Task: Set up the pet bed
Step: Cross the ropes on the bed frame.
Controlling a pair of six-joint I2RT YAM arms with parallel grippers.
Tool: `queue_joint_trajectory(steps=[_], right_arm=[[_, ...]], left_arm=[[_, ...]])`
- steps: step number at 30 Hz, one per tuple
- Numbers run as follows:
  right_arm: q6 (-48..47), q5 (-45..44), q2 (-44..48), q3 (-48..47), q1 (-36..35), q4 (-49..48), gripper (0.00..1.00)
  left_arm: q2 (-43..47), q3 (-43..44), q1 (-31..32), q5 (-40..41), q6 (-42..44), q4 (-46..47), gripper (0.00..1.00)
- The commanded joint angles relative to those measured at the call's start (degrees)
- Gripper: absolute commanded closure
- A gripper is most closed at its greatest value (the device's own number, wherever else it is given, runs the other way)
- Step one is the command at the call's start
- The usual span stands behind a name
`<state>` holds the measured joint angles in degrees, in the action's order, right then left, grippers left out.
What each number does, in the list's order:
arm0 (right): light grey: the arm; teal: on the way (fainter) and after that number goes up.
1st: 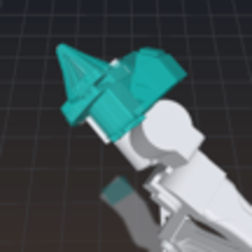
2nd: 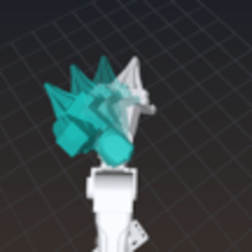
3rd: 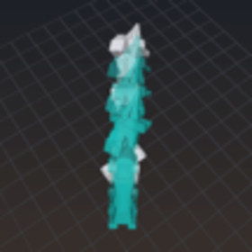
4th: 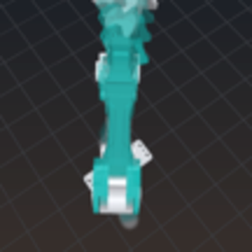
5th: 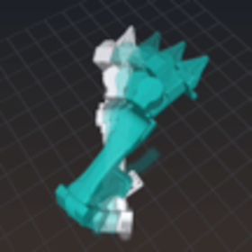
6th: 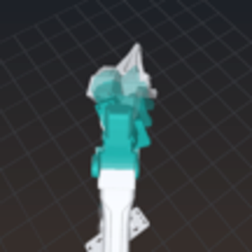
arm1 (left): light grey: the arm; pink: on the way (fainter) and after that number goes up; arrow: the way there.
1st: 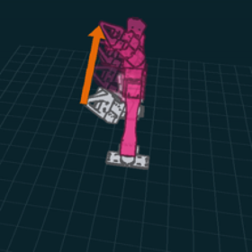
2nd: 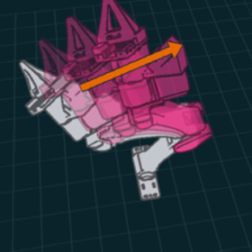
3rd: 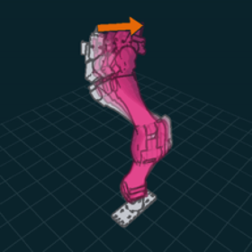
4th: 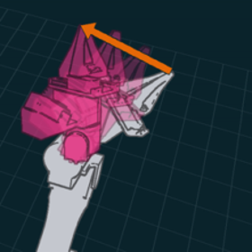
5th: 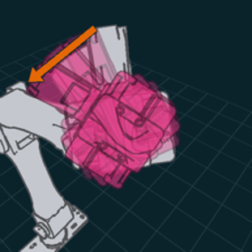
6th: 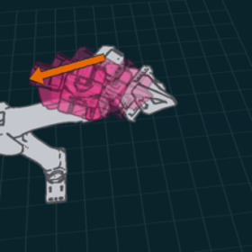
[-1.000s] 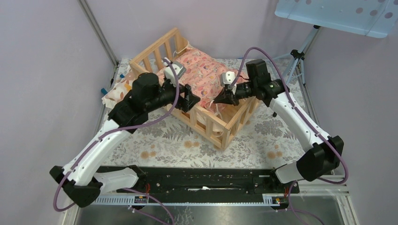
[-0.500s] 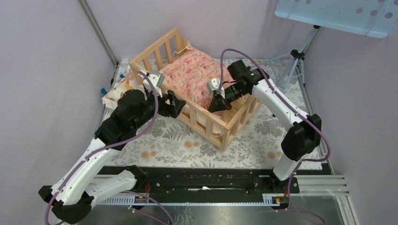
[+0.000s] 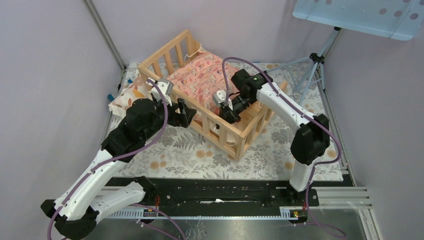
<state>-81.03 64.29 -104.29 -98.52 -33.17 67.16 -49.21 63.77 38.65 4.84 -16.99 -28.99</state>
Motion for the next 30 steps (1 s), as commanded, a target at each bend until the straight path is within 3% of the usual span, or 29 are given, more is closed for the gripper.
queue_joint_trajectory(steps=[1,10,30], right_arm=[[-2.3,2.3,-1.8,-2.5,-1.5,3.0,1.00],[-1.3,1.1,-1.9,-3.9,-1.7,2.6,0.76],[4.8,-7.6,2.9,-6.8,-1.5,-0.5,0.62]], left_arm=[[1.6,-0.8,-0.2,1.8,-1.0,2.2,0.24],[4.9,-5.3,-0.3,6.3,-6.3,2.7,0.22],[8.0,-10.0,-0.2,8.8,-11.4,2.6,0.21]])
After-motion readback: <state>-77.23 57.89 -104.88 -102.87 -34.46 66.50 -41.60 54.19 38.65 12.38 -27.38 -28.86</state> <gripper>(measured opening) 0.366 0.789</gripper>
